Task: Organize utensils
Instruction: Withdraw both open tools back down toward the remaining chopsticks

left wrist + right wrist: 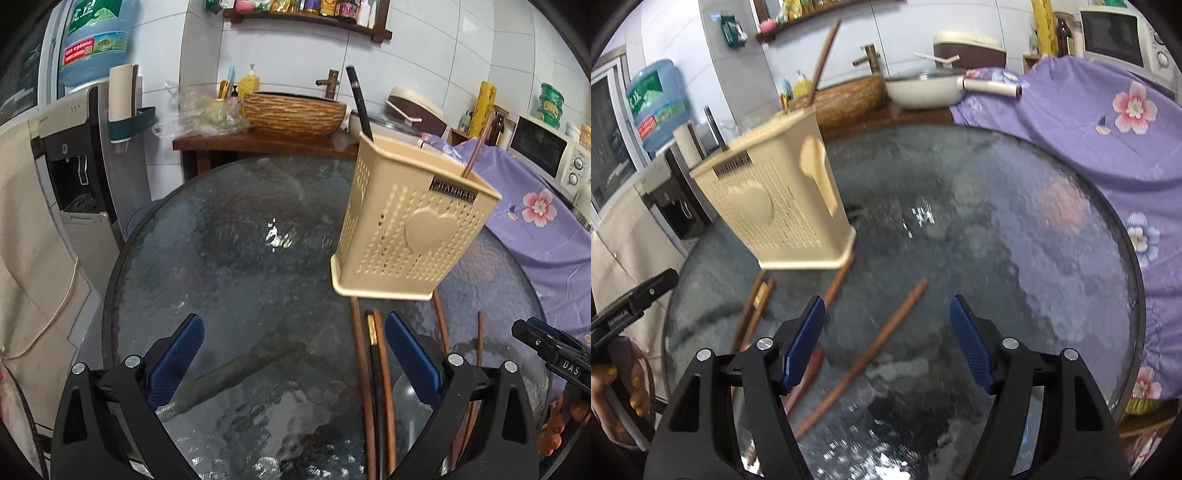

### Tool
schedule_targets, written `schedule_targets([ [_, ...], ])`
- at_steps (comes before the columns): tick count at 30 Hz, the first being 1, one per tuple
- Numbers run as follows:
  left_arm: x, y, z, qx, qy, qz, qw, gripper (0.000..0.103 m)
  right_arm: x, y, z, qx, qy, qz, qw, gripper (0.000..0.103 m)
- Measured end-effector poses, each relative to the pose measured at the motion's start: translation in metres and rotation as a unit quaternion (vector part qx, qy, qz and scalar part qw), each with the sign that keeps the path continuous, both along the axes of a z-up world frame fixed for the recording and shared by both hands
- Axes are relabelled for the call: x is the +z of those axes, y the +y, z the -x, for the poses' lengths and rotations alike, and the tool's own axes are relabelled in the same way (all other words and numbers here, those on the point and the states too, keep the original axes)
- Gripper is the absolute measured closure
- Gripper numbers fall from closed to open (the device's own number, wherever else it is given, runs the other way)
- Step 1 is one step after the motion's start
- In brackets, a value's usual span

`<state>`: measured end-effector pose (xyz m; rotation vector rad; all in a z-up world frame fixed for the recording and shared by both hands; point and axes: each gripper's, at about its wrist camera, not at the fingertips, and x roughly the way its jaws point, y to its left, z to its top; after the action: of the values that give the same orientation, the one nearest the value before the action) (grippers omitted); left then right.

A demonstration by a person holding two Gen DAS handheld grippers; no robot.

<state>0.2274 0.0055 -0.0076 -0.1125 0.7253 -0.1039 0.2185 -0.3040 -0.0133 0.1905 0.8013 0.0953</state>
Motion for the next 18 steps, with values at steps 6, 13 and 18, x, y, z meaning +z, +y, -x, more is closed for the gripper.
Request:
schedule_targets([
  [6, -0.016, -0.005, 0.005, -0.007, 0.021, -0.009, 0.9997, 0.007, -0.015, 0.008, 0.004, 0.015, 0.025, 0.007, 1.000, 0.033],
  [13, -0.029, -0.016, 0.005, -0.022, 0.039, -0.012, 0.9989, 0.012, -0.025, 0.015, -0.001, 0.009, 0.051, 0.021, 0.998, 0.044],
  [18, -0.036, -0.031, 0.000, -0.039, 0.053, -0.026, 0.9975, 0.027, -0.029, 0.023, -0.010, 0.012, 0.068, 0.041, 0.997, 0.052],
])
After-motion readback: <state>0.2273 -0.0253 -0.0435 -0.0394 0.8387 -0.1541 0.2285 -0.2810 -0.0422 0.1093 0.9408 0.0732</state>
